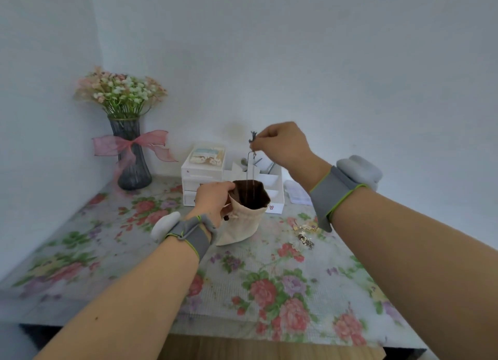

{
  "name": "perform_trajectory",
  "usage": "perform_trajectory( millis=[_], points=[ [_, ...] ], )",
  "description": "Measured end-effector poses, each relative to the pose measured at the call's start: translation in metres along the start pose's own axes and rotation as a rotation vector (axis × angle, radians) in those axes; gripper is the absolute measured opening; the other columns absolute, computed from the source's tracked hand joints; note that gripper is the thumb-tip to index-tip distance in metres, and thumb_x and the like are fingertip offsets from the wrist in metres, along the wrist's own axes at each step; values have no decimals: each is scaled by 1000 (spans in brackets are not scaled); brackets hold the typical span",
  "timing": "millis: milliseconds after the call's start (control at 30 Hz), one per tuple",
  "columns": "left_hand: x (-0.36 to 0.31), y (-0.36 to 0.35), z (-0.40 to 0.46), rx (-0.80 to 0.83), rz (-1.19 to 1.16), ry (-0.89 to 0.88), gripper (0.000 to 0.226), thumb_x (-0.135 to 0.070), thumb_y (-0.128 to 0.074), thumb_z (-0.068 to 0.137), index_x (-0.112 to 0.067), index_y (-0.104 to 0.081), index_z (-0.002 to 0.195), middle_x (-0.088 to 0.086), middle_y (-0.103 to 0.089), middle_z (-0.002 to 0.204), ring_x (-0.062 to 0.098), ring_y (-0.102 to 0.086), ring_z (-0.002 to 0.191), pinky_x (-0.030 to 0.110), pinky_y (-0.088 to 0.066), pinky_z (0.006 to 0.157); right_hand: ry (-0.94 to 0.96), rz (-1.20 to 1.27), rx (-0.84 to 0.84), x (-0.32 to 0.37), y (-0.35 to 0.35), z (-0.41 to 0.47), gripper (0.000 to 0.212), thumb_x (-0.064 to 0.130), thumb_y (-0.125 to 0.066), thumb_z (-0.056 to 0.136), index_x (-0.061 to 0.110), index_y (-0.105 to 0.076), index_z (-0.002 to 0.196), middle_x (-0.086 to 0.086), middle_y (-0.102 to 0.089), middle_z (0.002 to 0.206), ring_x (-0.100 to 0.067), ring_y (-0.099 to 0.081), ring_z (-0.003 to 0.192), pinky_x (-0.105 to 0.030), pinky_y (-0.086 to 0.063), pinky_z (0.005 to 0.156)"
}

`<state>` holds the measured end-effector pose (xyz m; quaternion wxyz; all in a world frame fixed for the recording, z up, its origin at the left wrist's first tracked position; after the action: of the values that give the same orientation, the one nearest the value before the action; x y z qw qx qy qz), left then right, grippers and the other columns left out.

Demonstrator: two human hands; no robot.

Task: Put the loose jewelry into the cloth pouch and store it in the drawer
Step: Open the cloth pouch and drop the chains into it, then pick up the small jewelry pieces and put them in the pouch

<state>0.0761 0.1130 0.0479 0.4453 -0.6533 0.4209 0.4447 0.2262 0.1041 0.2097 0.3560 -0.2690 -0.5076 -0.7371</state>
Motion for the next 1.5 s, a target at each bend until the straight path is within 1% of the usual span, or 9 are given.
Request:
perform_trajectory(
  millis=[233,333,467,600,733,1067,1200,1300,1500],
  points=[
    [4,4,4,-33,-84,37,15,-7,-59,84,-9,-58,69,6,-53,63,18,-52,58,13,-42,33,-71,-89,132,-37,-18,-1,12,17,-73,75,11,-79,84,3,-68,77,-10,-58,75,-21,-47,66],
    [0,5,5,-30,-43,10,16,-8,-59,83,-11,-58,68,6,-53,63,17,-52,58,17,-45,38,-80,-86,94,-47,-6,3,13,14,-70,76,9,-78,85,2,-68,75,-12,-57,74,-18,-44,58],
    [-9,7,10,-33,133,-97,20,-11,-59,84,-14,-58,64,6,-56,65,21,-54,63,24,-46,50,-134,-153,46,-76,13,4,15,12,-68,77,8,-78,87,-8,-71,84,-17,-58,77,-22,-44,58],
    [-30,1,8,-57,504,-342,18,-21,-57,82,-23,-60,65,-1,-62,66,19,-59,62,34,-53,67,-261,-295,40,-137,29,-9,18,8,-67,77,1,-77,90,-21,-74,96,-20,-61,79,-35,-57,76],
    [-36,-16,3,-33,550,-395,18,-25,-55,84,-27,-59,66,-4,-60,67,18,-59,66,35,-53,71,-395,-474,124,-204,29,-36,21,9,-65,79,5,-76,97,-17,-74,102,-29,-69,98,-38,-57,90],
    [-39,-43,-6,-17,558,-392,15,-23,-55,86,-23,-61,72,-4,-59,69,22,-59,77,42,-55,82,-273,-372,248,-223,-16,-58,9,31,-76,73,23,-74,78,5,-68,81,-14,-64,76,-26,-52,71],
    [-38,-42,-6,-26,561,-384,21,-22,-54,86,-26,-58,66,-5,-59,70,22,-58,77,39,-53,79,-321,-431,361,-228,-27,-58,15,20,-72,74,12,-73,87,-7,-71,87,-25,-69,83,-39,-60,80],
    [-38,-41,-4,-28,543,-377,21,-21,-55,85,-26,-58,66,-5,-59,70,20,-57,74,35,-50,73,-352,-358,395,-229,-24,-56,3,11,-70,74,12,-71,75,-7,-70,75,-21,-68,69,-33,-61,70],
    [-35,-39,1,-22,534,-365,19,-20,-56,85,-24,-59,66,-4,-58,65,13,-54,59,34,-50,71,-417,-96,159,-232,22,-40,11,1,-64,76,6,-72,72,-8,-63,60,-16,-56,51,-26,-53,53]
  ],
)
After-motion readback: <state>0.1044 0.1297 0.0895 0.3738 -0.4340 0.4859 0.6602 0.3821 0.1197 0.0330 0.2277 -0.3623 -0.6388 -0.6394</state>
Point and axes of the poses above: each hand's wrist, its own z-axis towards the middle knuckle, its own y-axis out of the back of the hand, x = y × z, the point moved 10 cm from there along z, towards the middle knuckle
